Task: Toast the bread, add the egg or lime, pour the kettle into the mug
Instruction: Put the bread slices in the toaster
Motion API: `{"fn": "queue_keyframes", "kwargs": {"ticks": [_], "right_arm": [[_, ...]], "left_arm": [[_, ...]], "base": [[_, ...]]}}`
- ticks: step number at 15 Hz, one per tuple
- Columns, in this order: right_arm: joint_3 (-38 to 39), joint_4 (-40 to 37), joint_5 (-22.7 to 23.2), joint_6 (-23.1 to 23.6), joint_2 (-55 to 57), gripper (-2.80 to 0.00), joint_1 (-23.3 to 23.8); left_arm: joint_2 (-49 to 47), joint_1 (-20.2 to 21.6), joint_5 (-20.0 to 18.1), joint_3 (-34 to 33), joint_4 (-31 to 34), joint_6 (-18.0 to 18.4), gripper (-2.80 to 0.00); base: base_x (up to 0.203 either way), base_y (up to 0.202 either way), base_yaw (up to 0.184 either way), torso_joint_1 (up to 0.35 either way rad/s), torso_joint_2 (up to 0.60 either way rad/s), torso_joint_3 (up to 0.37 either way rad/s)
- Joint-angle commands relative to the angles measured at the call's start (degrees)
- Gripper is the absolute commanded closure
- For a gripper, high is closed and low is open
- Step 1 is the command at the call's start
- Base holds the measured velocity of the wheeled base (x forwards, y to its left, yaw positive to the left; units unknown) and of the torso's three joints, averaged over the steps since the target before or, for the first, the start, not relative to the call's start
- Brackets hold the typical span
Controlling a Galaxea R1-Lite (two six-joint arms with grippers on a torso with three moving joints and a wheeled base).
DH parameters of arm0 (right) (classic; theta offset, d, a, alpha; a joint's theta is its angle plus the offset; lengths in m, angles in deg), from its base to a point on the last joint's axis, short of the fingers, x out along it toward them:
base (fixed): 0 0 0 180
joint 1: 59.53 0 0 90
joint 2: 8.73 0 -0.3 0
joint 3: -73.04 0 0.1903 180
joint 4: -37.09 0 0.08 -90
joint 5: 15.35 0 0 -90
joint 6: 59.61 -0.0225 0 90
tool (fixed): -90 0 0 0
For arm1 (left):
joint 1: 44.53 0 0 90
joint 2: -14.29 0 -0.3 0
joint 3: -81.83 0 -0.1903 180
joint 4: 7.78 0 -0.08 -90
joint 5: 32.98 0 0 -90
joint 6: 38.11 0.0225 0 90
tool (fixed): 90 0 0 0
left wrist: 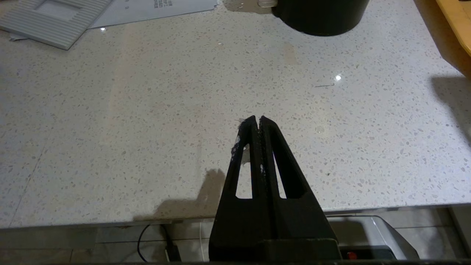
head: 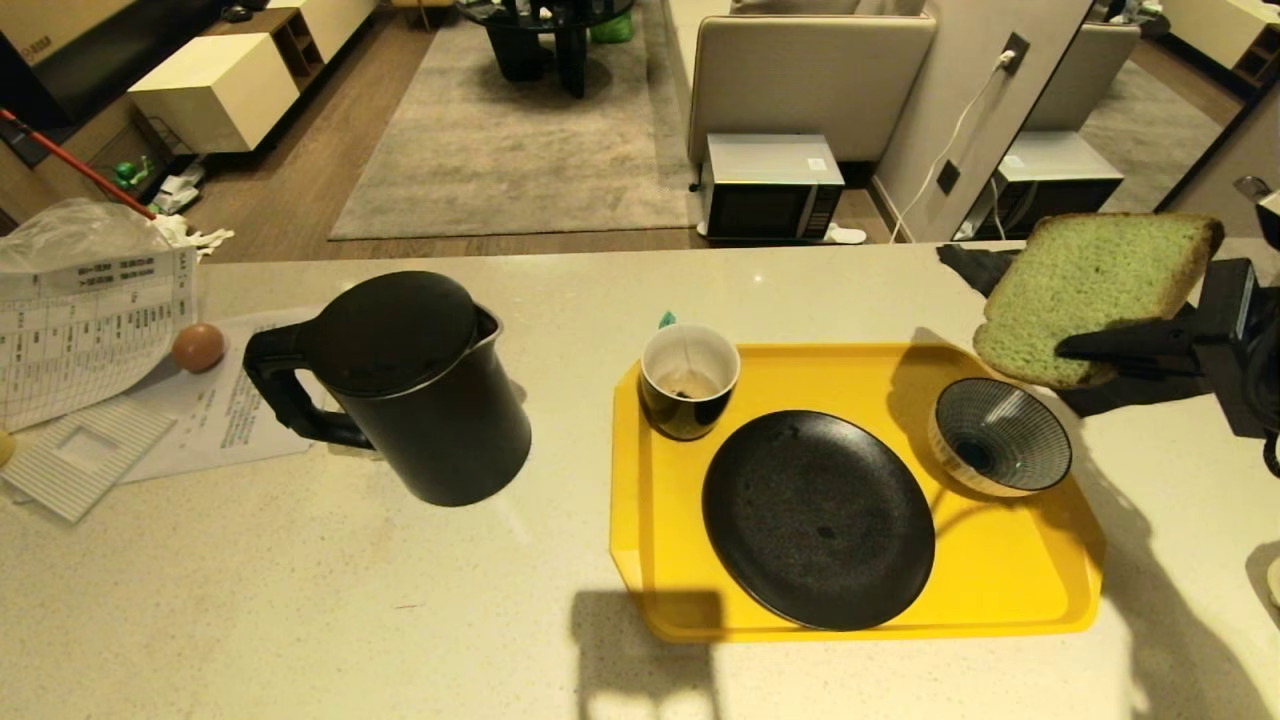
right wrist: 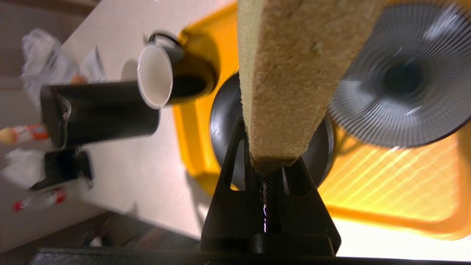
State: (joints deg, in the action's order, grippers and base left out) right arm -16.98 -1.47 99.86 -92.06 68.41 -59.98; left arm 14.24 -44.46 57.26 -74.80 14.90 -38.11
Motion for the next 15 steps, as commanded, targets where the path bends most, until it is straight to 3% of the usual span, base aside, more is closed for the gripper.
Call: {"fn": "queue_keyframes", "kwargs": {"ticks": [1,3,8,15], "right_arm": [[1.2,1.3,-4.7,3.5,-1.3,0.00,0.5],[1.6,3.8,-9.1,4.7,-2.0,0.00,0.6],[-1.2,4.5,-12.5,3.6,-2.3,0.00,5.8],[-3.1,8.7,-12.9,4.7,-1.9,0.00,21.7]], "left_arm": [[0.0,0.0,0.0,0.0,0.0,0.0,0.00],[0.0,0.0,0.0,0.0,0.0,0.0,0.00],[0.0,0.0,0.0,0.0,0.0,0.0,0.00],[0.0,0.0,0.0,0.0,0.0,0.0,0.00]], "base": [[0.000,0.000,0.000,0.000,0.00,0.000],[0.000,0.000,0.000,0.000,0.00,0.000],[0.000,0.000,0.000,0.000,0.00,0.000],[0.000,0.000,0.000,0.000,0.00,0.000]]}}
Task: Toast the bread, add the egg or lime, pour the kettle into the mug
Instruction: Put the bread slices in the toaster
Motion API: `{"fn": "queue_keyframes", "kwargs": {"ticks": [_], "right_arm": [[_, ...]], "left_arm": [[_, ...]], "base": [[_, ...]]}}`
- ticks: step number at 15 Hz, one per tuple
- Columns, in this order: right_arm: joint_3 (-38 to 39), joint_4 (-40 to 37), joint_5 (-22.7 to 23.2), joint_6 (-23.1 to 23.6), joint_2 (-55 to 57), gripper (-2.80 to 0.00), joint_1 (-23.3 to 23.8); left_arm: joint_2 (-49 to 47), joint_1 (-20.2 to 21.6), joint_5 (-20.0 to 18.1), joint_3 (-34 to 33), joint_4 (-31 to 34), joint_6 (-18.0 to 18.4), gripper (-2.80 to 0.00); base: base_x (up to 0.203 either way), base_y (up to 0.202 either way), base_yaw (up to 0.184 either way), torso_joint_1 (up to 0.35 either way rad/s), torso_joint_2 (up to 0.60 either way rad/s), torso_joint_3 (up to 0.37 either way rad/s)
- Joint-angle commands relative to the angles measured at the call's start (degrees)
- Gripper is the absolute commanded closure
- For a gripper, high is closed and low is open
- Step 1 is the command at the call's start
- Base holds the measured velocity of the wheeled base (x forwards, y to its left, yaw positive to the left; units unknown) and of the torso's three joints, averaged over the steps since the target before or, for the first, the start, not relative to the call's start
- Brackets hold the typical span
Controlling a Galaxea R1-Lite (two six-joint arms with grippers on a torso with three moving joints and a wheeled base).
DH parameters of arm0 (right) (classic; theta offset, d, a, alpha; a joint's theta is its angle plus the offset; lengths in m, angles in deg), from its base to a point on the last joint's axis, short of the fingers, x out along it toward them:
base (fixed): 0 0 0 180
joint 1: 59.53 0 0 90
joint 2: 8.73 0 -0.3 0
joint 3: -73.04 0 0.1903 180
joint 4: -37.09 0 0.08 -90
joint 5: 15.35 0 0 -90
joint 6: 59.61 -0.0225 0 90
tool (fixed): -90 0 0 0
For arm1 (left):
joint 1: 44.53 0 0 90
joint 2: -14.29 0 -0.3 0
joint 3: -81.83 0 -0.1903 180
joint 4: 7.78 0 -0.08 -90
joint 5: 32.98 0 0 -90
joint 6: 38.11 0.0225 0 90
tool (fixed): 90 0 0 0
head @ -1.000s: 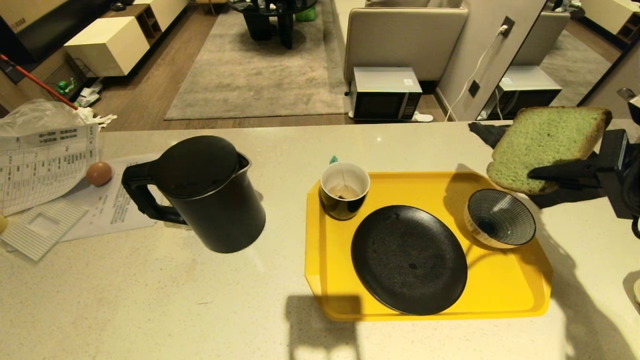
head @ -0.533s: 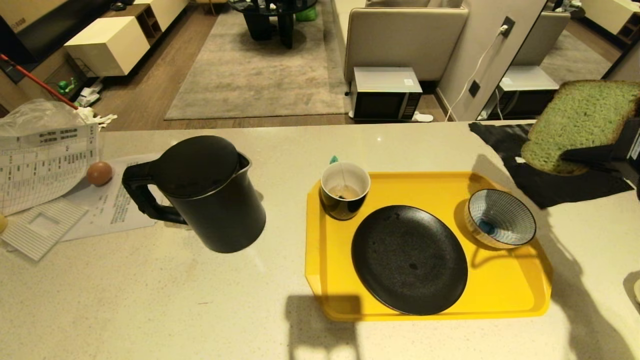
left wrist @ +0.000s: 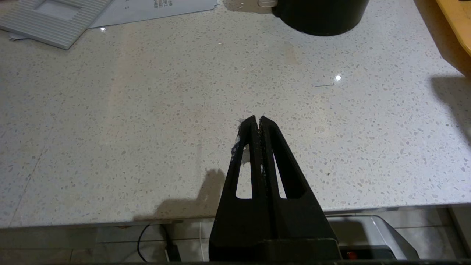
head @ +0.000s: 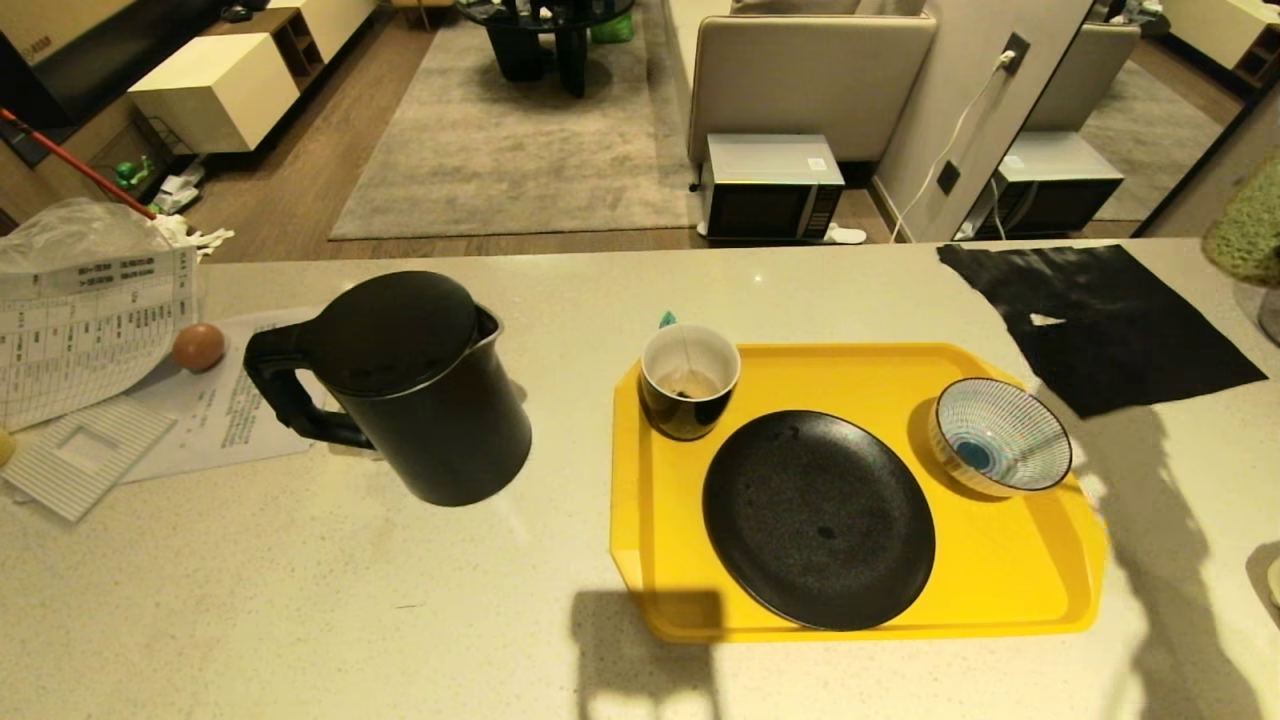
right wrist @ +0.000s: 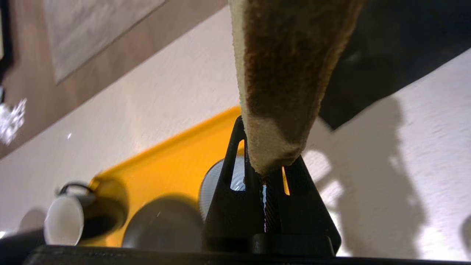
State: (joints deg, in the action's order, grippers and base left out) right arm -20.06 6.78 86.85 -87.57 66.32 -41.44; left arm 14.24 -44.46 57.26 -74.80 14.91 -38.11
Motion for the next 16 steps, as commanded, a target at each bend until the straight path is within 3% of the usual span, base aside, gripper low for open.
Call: {"fn": "queue_keyframes", "kwargs": {"ticks": [1,3,6,9,13,16], "right_arm": [[0.1,1.3,0.1,1.4,0.5,0.00,5.3],[-0.1,3.0,0.5,3.3,0.9,0.00,8.5],[-2.0,1.8,1.1,2.2,1.2,0.00,8.8],[-8.9,-4.8,2.6,-5.6,1.9,0.00,8.2],[-26.9,-21.6,4.5,-21.4,5.8,0.00,8.3],[-32.2,-32.0,5.0,-30.5,8.7,0.00,10.7]], "left_arm": [[0.0,0.0,0.0,0.0,0.0,0.0,0.00],[0.0,0.0,0.0,0.0,0.0,0.0,0.00],[0.0,0.0,0.0,0.0,0.0,0.0,0.00],[0.0,0.0,0.0,0.0,0.0,0.0,0.00],[0.0,0.0,0.0,0.0,0.0,0.0,0.00],[0.0,0.1,0.0,0.0,0.0,0.0,0.00]], "base": [[0.000,0.000,0.000,0.000,0.00,0.000],[0.000,0.000,0.000,0.000,0.00,0.000],[0.000,0.000,0.000,0.000,0.00,0.000],[0.000,0.000,0.000,0.000,0.00,0.000],[0.000,0.000,0.000,0.000,0.00,0.000],[0.000,0.000,0.000,0.000,0.00,0.000]]}}
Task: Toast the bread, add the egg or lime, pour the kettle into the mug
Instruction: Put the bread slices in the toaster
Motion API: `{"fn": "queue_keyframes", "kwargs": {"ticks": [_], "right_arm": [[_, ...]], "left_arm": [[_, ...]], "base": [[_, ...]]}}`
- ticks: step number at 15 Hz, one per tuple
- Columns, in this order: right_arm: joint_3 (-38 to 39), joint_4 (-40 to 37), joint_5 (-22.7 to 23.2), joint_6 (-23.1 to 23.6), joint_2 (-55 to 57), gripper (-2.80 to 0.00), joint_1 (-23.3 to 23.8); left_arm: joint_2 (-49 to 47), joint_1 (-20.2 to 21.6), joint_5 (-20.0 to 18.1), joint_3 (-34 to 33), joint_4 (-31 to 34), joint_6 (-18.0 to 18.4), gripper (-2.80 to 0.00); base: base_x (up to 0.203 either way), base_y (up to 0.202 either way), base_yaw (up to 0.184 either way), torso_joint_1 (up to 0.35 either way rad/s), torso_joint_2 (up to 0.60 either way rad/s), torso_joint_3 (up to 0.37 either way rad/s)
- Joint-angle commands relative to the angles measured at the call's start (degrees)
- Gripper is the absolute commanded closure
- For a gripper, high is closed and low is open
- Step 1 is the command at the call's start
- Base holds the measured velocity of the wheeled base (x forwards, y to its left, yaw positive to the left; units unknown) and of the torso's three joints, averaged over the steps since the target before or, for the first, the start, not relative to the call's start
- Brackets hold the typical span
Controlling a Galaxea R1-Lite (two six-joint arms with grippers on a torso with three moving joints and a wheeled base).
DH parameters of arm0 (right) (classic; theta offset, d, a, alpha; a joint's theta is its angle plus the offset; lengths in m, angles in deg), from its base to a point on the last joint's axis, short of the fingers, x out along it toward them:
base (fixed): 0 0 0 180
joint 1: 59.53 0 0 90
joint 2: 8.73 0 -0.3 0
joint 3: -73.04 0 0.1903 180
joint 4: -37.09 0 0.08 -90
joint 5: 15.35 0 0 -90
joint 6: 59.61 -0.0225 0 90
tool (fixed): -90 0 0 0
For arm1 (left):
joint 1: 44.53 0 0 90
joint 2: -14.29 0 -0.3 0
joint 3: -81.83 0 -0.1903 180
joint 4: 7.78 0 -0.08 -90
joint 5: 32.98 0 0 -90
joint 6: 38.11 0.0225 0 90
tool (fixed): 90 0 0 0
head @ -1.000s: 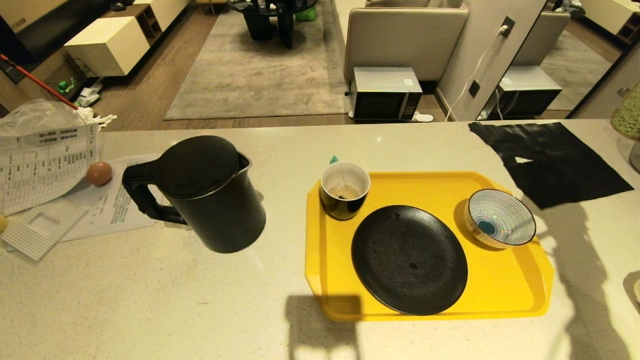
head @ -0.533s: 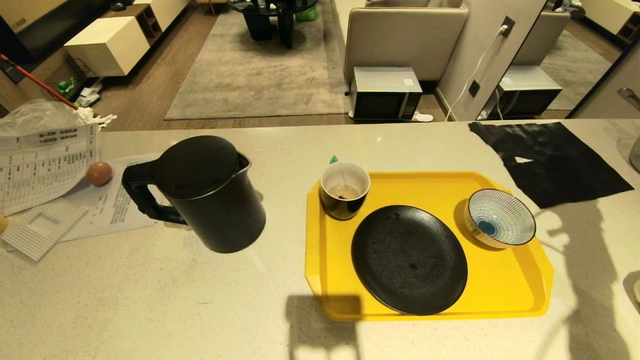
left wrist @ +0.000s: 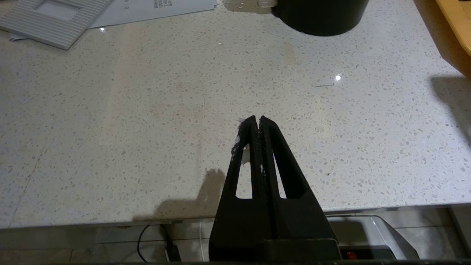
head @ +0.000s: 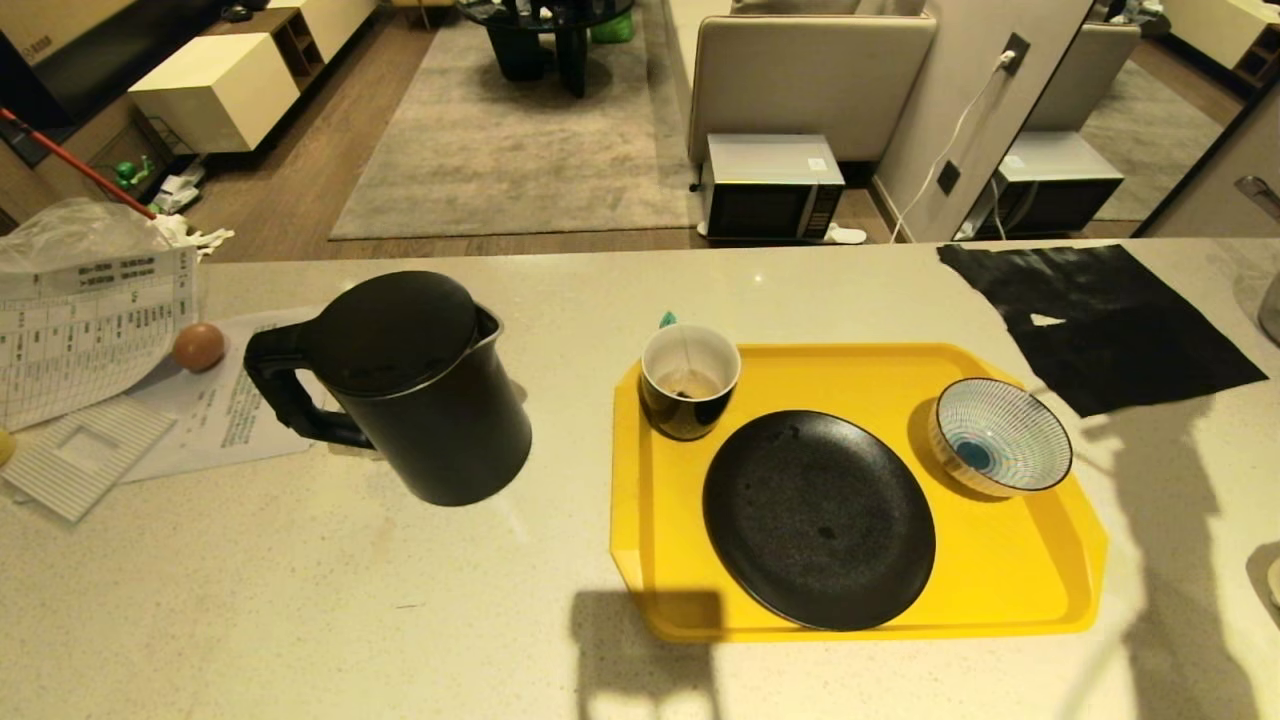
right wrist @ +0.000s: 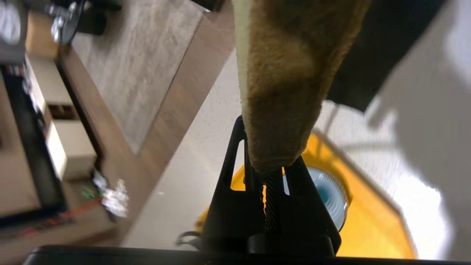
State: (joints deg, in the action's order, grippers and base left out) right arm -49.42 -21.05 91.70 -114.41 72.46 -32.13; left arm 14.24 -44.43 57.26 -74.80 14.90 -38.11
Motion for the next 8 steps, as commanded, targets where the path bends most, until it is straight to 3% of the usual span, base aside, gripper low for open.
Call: {"fn": "queue_keyframes", "kwargs": {"ticks": [1,6,8], "right_arm": [[-4.5,-7.0,0.5,-6.4,4.0,0.00,2.9],[-13.3,-14.5,9.6,-17.7,10.3,0.00,11.2],[-13.4,-14.8,18.1,-21.8,11.0,0.00,15.8]], "left_arm": [[0.0,0.0,0.0,0.0,0.0,0.0,0.00],[0.0,0.0,0.0,0.0,0.0,0.0,0.00],[0.0,0.1,0.0,0.0,0.0,0.0,0.00]], "base": [[0.000,0.000,0.000,0.000,0.00,0.000],[0.000,0.000,0.000,0.000,0.00,0.000],[0.000,0.000,0.000,0.000,0.00,0.000]]}}
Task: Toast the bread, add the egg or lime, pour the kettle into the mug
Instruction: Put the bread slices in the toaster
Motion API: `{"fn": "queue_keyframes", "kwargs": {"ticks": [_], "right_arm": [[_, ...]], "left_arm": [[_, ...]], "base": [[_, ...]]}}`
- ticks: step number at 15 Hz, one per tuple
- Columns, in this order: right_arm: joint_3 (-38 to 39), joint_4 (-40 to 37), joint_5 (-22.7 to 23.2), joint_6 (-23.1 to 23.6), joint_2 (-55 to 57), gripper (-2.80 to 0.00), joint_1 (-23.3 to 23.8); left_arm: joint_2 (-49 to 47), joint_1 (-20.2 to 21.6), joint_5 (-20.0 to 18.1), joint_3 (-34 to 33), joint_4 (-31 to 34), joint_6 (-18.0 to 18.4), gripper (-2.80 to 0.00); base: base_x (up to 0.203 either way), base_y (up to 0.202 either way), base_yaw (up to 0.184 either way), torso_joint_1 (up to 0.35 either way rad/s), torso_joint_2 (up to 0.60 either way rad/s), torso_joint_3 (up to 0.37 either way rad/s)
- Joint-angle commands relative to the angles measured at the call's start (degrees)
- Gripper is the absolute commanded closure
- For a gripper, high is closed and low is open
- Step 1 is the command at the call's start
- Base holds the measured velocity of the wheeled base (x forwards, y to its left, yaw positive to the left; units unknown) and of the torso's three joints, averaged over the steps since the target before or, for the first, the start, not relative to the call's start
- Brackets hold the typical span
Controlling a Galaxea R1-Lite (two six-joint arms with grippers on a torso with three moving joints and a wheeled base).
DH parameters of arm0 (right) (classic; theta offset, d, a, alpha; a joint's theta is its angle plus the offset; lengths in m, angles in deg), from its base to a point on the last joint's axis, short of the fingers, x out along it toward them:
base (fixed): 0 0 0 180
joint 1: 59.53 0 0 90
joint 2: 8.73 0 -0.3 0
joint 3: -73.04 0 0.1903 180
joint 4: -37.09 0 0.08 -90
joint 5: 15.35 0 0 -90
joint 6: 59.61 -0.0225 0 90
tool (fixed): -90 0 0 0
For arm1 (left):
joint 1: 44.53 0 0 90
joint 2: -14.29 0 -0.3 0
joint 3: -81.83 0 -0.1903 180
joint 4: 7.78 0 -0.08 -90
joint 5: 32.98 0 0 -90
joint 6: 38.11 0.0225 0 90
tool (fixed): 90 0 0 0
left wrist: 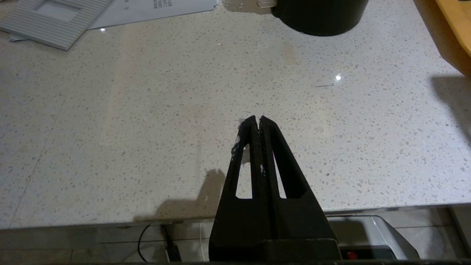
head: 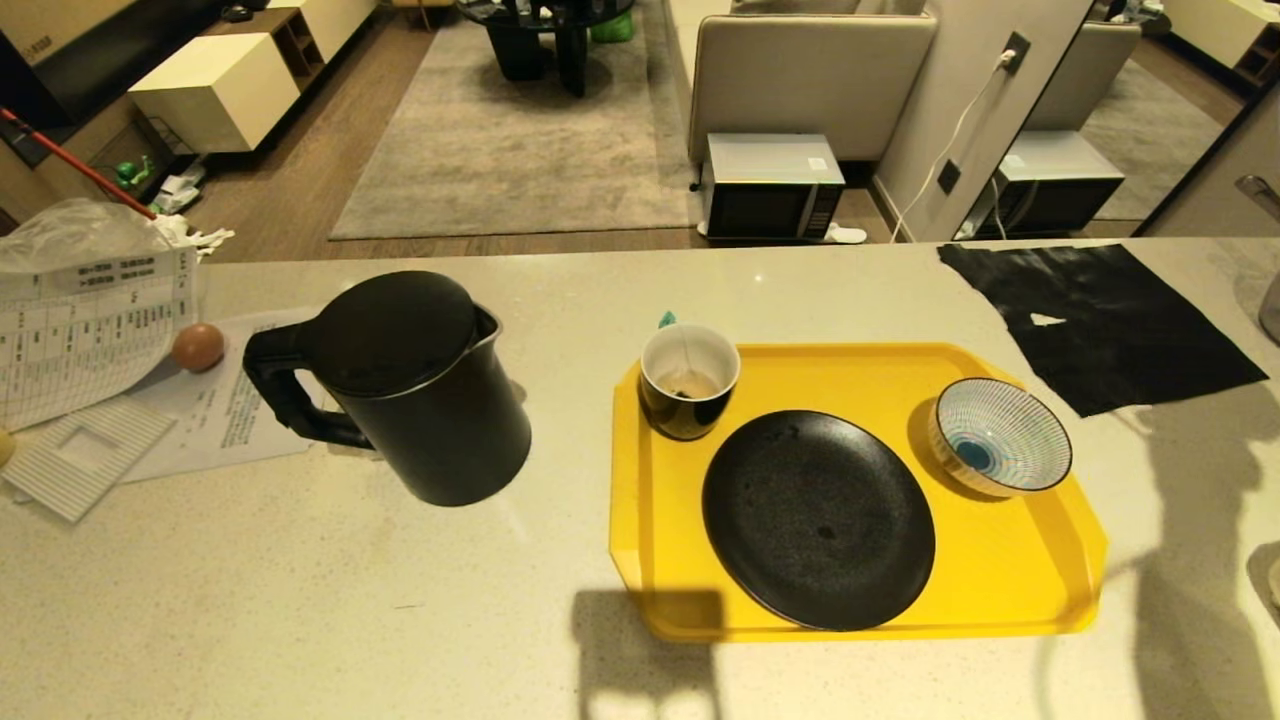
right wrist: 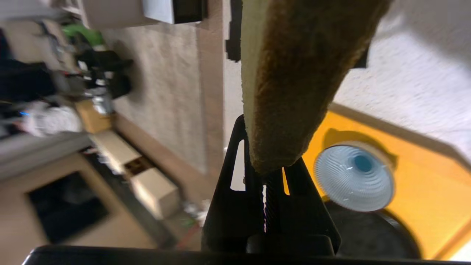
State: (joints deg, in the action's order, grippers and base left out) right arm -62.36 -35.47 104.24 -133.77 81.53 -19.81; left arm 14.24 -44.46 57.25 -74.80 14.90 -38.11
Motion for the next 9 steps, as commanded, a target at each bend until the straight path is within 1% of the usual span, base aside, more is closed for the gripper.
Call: {"fn": "queue_keyframes", "kwargs": {"ticks": [1,3,4,5,6,7,8,9], "right_arm": [[-0.5,-0.4,10.0,-4.4,2.2,0.00,6.3],[-0.5,0.9,20.2,-9.8,2.9,0.00,13.5],[-0.5,2.9,25.1,-13.6,3.2,0.00,16.8],[-0.5,6.6,29.6,-19.1,3.6,0.00,20.0],[-0.5,10.3,31.7,-24.0,4.1,0.00,21.8],[-0.4,11.4,32.5,-26.4,4.4,0.00,22.9],[0.1,10.1,32.8,-27.1,4.2,0.00,23.9],[0.5,7.0,33.7,-27.3,3.9,0.00,24.5]], "left_arm": [[0.0,0.0,0.0,0.0,0.0,0.0,0.00],[0.0,0.1,0.0,0.0,0.0,0.0,0.00],[0.0,0.0,0.0,0.0,0.0,0.0,0.00],[0.0,0.1,0.0,0.0,0.0,0.0,0.00],[0.0,0.1,0.0,0.0,0.0,0.0,0.00],[0.0,0.0,0.0,0.0,0.0,0.0,0.00],[0.0,0.0,0.0,0.0,0.0,0.0,0.00],[0.0,0.1,0.0,0.0,0.0,0.0,0.00]], "base": [[0.000,0.000,0.000,0.000,0.00,0.000],[0.000,0.000,0.000,0.000,0.00,0.000],[0.000,0.000,0.000,0.000,0.00,0.000],[0.000,0.000,0.000,0.000,0.00,0.000],[0.000,0.000,0.000,0.000,0.00,0.000],[0.000,0.000,0.000,0.000,0.00,0.000],[0.000,0.000,0.000,0.000,0.00,0.000],[0.000,0.000,0.000,0.000,0.00,0.000]]}}
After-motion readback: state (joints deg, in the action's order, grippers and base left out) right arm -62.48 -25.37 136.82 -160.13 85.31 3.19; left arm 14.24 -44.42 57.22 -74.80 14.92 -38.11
